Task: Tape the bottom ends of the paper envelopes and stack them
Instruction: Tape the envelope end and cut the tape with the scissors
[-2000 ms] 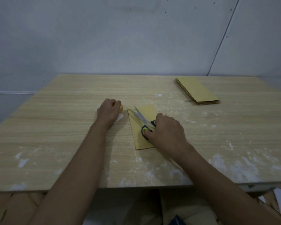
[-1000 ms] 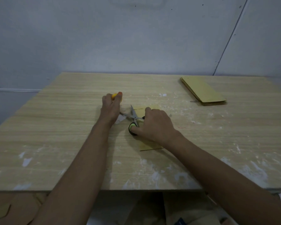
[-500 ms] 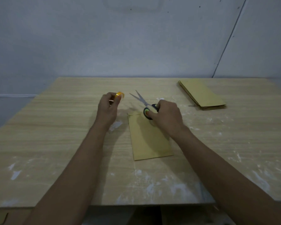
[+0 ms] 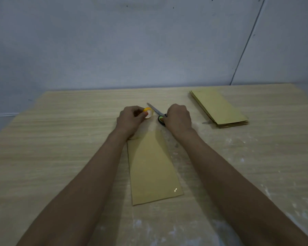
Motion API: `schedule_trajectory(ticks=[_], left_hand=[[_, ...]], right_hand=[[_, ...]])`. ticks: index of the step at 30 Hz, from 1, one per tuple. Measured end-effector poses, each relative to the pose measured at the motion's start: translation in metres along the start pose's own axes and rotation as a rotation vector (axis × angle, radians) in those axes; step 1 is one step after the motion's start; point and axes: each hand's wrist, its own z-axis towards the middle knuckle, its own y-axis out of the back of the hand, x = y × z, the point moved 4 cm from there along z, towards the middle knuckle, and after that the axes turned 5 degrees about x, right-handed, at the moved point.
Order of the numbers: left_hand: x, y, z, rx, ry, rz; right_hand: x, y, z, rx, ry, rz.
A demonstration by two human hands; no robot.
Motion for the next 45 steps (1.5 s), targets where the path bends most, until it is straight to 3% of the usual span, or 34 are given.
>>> schedule_trajectory(ticks=[5,22,26,29,36,45], left_hand=[[-0.001,-0.002,0.0,0.034,-0.031,0.094],[-0.007,0.006,-0.015,0.077,0.033,-0.01],[-0.008,0.012,-0.033,0.16,0.022,0.323],[-0.015,0.013,-0.049,0.203,-0.003,0.491],[-0.022,0.012,-0.069,0.194,0.051,0.471],[-0.032,0.013,-0.079,0.202,0.143,0.485]], right_hand=[[-0.001,0.005,0.001,0.019,0.027,-0.037],[0.003,0.009,-0.008,-0.151,0.192,0.058],[0.004,0.004,-0.018,-0.191,0.294,0.115],[0.005,0.0,-0.026,-0.179,0.306,0.158],[0.003,-0.002,-0.042,-0.166,0.22,0.271],[0.004,-0.006,-0.052,0.026,0.124,0.076]])
